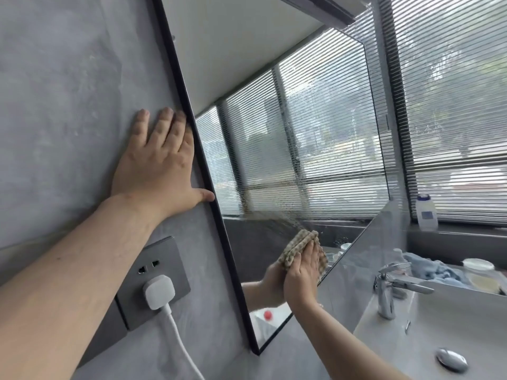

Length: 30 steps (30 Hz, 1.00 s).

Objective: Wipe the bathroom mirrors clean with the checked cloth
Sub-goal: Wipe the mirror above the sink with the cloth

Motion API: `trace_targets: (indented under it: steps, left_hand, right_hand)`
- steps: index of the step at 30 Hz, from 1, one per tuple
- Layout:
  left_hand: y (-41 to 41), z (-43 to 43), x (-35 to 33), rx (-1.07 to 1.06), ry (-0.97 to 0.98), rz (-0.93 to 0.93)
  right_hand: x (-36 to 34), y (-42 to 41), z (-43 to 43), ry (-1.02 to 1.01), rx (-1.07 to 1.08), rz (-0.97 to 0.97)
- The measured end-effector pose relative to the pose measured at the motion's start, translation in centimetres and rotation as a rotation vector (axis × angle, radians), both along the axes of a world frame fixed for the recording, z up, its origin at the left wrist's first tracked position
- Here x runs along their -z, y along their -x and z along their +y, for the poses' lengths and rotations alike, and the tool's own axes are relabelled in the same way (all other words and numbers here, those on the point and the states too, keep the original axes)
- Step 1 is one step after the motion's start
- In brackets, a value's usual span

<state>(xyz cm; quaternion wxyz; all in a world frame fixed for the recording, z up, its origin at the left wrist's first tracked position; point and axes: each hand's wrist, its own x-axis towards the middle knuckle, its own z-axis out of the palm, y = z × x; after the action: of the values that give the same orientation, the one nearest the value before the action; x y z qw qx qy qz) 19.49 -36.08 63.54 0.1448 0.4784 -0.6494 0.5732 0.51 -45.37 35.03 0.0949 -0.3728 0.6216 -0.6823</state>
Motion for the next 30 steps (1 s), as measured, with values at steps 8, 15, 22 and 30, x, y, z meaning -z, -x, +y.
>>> trace_targets:
  steps: [8,15,22,30]
  left_hand:
    - [-0.1,-0.2,0.0,-0.001,0.0,-0.001]
    - [-0.1,-0.2,0.0,0.002,0.001,0.003]
    - [-0.2,-0.4,0.1,0.007,0.006,-0.001]
    - [-0.2,-0.2,0.1,0.012,0.011,-0.006]
  right_hand:
    - [-5.4,0.2,1.4,0.038,-0.081,-0.042]
    - [-11.6,1.1,2.2,0.185,-0.18,0.15]
    - [-1.7,5.0,2.1,0.055,-0.127,0.068]
    - [-3.3,4.8,1.7,0.054,-0.023,0.073]
